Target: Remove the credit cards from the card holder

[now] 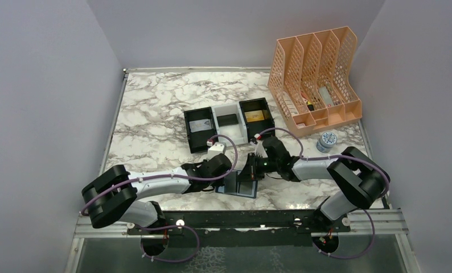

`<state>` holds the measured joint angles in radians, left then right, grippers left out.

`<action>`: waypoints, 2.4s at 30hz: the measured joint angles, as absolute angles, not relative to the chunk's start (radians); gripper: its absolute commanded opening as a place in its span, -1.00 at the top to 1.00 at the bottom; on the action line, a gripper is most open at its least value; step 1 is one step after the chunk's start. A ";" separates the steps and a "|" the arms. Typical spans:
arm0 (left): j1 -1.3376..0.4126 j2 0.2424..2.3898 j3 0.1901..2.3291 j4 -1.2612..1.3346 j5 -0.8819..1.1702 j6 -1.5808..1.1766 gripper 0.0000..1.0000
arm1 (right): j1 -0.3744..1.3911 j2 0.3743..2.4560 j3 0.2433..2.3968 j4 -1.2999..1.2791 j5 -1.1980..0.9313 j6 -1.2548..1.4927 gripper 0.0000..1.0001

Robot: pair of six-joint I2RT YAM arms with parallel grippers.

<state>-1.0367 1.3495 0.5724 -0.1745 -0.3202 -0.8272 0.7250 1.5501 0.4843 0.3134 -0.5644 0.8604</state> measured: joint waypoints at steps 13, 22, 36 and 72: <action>-1.041 1.345 0.575 -0.178 -0.330 -0.828 0.54 | 0.704 1.527 0.440 0.328 -0.558 0.871 0.98; -1.041 1.332 0.560 -0.164 -0.331 -0.840 0.45 | 0.652 1.462 0.418 0.278 -0.571 0.843 0.98; -1.041 1.053 0.523 -0.262 -0.316 -0.842 -0.11 | 0.649 1.570 0.435 0.357 -0.622 0.883 0.98; -1.048 1.298 0.456 0.052 -0.239 -0.867 0.78 | 0.641 1.675 0.421 0.567 -0.697 0.943 0.68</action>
